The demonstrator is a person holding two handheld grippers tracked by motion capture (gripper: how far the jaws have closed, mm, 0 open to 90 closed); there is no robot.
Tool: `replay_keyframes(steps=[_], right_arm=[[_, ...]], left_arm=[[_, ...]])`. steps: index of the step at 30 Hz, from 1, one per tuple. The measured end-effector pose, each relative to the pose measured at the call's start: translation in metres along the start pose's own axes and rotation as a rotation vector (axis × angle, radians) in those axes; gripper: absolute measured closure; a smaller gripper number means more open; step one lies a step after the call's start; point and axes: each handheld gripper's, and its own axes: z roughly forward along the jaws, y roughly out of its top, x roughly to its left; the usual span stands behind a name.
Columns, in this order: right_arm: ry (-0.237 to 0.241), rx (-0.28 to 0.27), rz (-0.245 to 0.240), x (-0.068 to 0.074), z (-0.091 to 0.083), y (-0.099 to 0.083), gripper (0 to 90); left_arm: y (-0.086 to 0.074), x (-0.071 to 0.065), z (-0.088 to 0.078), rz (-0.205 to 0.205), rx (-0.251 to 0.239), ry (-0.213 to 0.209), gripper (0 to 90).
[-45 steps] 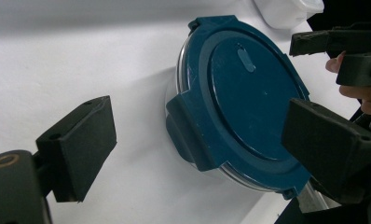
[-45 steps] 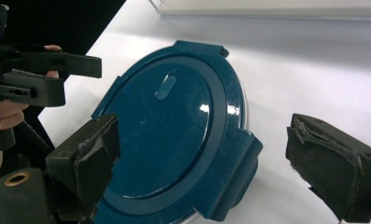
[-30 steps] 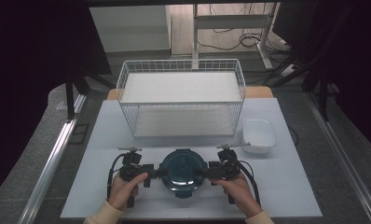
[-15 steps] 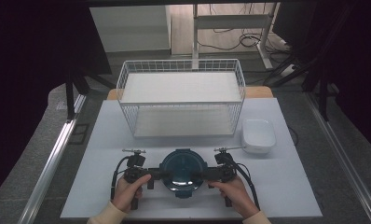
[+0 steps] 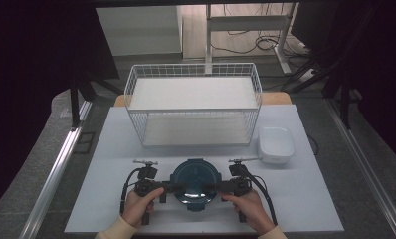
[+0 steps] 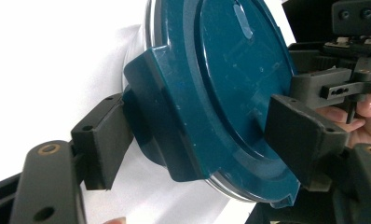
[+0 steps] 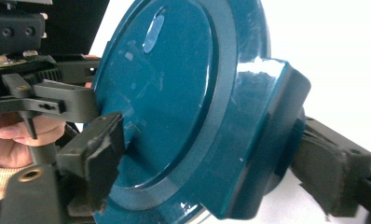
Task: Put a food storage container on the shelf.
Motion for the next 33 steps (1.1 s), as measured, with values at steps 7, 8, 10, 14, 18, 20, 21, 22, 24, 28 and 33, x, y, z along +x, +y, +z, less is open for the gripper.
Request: replay_keyframes(steps=[7,8,10,14,18,20,21,22,24,28,33], right_arm=[[0.000,-0.023,0.029,-0.001,-0.005,0.001,25.1],[-0.001,-0.029,0.034,-0.001,-0.006,0.000,25.6],[-0.001,-0.031,0.034,-0.001,-0.006,0.000,26.1],[-0.008,-0.050,0.033,0.002,-0.010,-0.002,29.0],[-0.008,-0.091,0.059,0.003,-0.014,-0.005,32.6],[-0.008,-0.099,0.059,0.004,-0.016,-0.006,33.5],[-0.007,-0.100,0.058,0.004,-0.016,-0.006,33.8],[-0.007,-0.102,0.059,0.004,-0.017,-0.006,34.2],[-0.005,-0.109,0.055,0.005,-0.019,-0.006,34.9],[-0.013,-0.125,0.024,0.010,-0.023,-0.005,35.5],[-0.034,-0.137,-0.026,0.016,-0.027,-0.004,35.5]], left_arm=[[0.000,0.003,-0.001,-0.066,-0.021,-0.016,29.0],[-0.001,0.003,-0.002,-0.072,-0.025,-0.017,29.8],[-0.001,0.002,-0.003,-0.076,-0.032,-0.018,32.2],[-0.002,-0.001,-0.007,-0.076,-0.044,-0.022,35.5],[-0.004,-0.004,-0.010,-0.069,-0.052,-0.024,38.0],[-0.004,-0.005,-0.011,-0.072,-0.053,-0.027,39.3],[-0.004,-0.006,-0.011,-0.071,-0.059,-0.027,39.7],[-0.004,-0.007,-0.013,-0.066,-0.057,-0.026,40.2],[-0.004,-0.008,-0.014,-0.062,-0.067,-0.026,41.4],[-0.004,-0.013,-0.016,-0.035,-0.070,-0.017,42.6],[-0.004,-0.015,-0.017,-0.027,-0.067,-0.030,42.3]])
